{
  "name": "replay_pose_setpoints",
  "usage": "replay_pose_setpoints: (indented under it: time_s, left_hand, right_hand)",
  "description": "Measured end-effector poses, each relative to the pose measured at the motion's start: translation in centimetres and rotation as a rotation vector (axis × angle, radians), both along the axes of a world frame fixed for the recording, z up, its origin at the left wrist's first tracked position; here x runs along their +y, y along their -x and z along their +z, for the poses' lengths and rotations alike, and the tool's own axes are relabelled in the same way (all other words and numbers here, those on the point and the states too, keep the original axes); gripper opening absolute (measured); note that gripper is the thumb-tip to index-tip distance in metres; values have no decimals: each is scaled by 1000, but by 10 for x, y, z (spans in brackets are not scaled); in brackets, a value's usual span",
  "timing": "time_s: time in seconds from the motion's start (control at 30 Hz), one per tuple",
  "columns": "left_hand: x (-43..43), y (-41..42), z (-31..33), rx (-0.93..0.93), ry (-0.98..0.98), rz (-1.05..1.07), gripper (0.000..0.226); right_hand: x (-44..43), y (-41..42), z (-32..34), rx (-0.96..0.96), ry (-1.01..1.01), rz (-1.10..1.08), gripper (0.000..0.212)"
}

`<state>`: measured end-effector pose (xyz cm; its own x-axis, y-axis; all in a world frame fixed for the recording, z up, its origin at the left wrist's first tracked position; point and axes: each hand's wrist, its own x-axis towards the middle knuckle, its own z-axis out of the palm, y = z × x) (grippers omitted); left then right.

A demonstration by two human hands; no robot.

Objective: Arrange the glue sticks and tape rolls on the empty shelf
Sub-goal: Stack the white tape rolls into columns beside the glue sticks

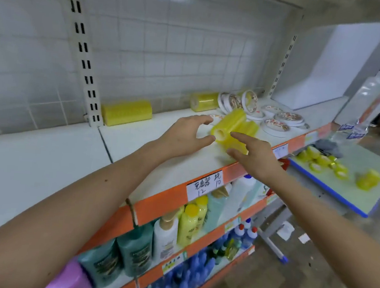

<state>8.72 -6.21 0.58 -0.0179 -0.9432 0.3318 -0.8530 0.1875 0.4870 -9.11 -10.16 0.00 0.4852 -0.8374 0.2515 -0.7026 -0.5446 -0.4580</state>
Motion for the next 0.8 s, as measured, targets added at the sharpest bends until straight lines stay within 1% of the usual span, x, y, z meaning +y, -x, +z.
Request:
replay_pose_setpoints:
  time_s: [0.23, 0.37, 0.43, 0.53, 0.67, 0.73, 0.8]
  left_hand:
    - [-125, 41, -1, 17, 7, -75, 47]
    - [-179, 61, 5, -2, 1, -102, 46]
    - [-203, 75, 4, 1, -51, -122, 47]
    - [-235, 95, 1, -46, -111, -150, 46]
    - [-266, 125, -5, -173, -188, -172, 42]
    - [-278, 139, -10, -226, -265, -214, 43]
    - [-286, 149, -13, -239, -373, -237, 44]
  right_hand:
    - [-111, 53, 8, 20, 19, -104, 45]
    - [-160, 77, 3, 25, 22, -119, 45]
    - [-181, 91, -1, 30, -12, -116, 46]
    - [-215, 109, -6, 53, -60, -100, 45]
    - [-264, 133, -10, 79, -16, -108, 45]
    - [-287, 145, -10, 71, -36, -107, 44]
    - [-308, 155, -11, 99, -69, -87, 41]
